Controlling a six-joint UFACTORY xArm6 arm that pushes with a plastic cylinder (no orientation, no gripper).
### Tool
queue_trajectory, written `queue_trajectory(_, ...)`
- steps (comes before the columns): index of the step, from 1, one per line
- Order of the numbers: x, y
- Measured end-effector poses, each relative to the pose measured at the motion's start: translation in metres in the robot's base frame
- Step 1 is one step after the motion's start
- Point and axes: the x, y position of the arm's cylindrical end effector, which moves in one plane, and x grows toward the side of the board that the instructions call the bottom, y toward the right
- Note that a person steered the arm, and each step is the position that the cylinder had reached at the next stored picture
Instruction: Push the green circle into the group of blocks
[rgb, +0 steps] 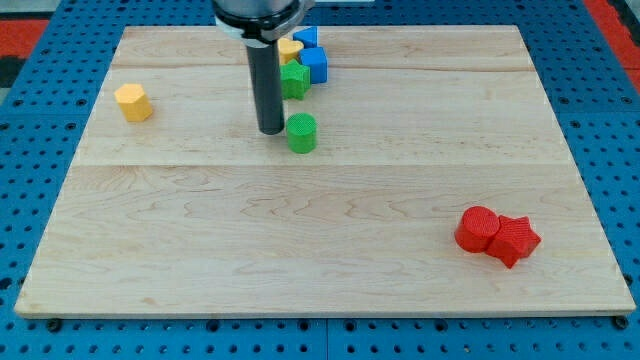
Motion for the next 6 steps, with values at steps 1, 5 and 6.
queue_trajectory(1,0.031,-0.014)
queue_trajectory(5,-0.012,0.058)
queue_trajectory(6,-0.013,0.079)
